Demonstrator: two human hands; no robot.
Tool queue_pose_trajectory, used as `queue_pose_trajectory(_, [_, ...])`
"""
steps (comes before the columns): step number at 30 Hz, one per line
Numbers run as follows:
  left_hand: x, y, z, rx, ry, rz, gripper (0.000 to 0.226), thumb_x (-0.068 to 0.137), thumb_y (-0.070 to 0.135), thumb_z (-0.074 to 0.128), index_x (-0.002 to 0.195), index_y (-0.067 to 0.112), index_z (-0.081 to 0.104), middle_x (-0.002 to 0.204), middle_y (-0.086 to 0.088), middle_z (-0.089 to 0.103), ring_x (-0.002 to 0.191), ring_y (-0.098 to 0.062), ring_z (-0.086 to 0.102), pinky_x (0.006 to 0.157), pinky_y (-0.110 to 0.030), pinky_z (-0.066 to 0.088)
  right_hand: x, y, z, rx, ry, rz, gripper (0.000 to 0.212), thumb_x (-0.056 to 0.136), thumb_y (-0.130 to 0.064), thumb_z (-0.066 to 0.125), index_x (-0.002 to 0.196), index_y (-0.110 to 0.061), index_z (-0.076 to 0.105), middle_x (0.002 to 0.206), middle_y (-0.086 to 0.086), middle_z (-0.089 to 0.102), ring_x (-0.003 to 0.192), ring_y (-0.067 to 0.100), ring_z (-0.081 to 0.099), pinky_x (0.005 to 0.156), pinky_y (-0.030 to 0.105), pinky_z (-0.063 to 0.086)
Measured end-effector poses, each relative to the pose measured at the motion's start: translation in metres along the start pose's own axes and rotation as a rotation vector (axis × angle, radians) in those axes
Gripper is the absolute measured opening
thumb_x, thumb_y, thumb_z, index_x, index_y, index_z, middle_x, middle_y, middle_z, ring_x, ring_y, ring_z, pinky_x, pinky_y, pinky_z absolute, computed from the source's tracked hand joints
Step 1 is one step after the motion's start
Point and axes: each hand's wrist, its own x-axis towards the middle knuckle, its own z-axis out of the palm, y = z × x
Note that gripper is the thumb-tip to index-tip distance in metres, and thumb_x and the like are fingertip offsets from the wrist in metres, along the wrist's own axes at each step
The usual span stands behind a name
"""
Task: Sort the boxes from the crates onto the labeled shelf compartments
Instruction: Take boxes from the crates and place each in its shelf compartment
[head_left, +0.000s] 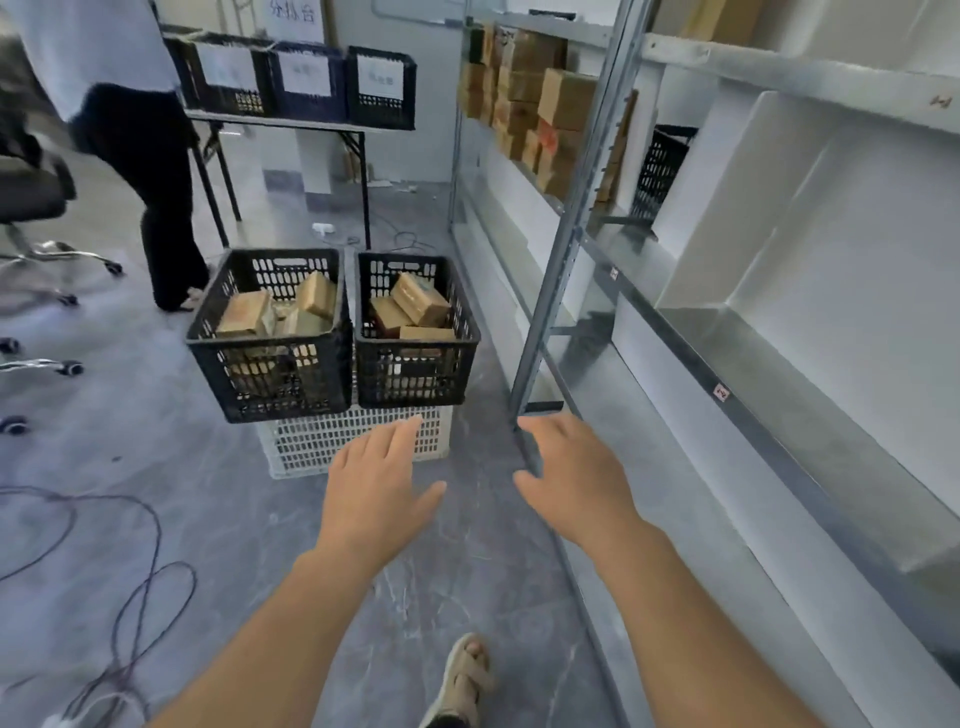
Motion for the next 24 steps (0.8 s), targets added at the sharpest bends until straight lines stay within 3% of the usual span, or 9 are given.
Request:
queue_pose_trajectory(7, [0.108,-0.026,0.001,0.083,0.048,-0.109,0.075,0.087,0.049,0.057,0.149,0.026,0.022,0.15,0.008,0.033,0.139,-0.015,0.028,0.113,-0.034,0.021,0.135,-0.005,0.002,0.066,0.007,-0.139,0.055,0.092,-0.029,0.054,0.144,-0.027,0.035,0.141,-0.003,0.039,0.127,0.017,0.041,0.101,0.032,0.038])
queue_pose_trajectory(14, [0.236,-0.019,0.01,0.102,0.039,-0.107,0.076,0.087,0.052,0.054,0.149,0.025,0.02,0.149,0.007,0.033,0.139,-0.015,0.028,0.114,-0.033,0.02,0.258,0.018,-0.012,0.048,0.0,-0.173,0.055,0.091,-0.03,0.054,0.144,-0.025,0.036,0.138,-0.002,0.041,0.125,0.019,0.042,0.102,0.033,0.038])
queue_pose_trajectory(24, [0.334,-0.068,0.028,0.063,0.051,-0.201,0.073,0.088,0.052,0.053,0.149,0.025,0.021,0.149,0.008,0.033,0.139,-0.014,0.027,0.114,-0.032,0.019,0.389,0.013,0.001,0.033,-0.06,-0.206,0.056,0.092,-0.031,0.053,0.145,-0.028,0.034,0.14,-0.004,0.039,0.129,0.017,0.038,0.1,0.032,0.039])
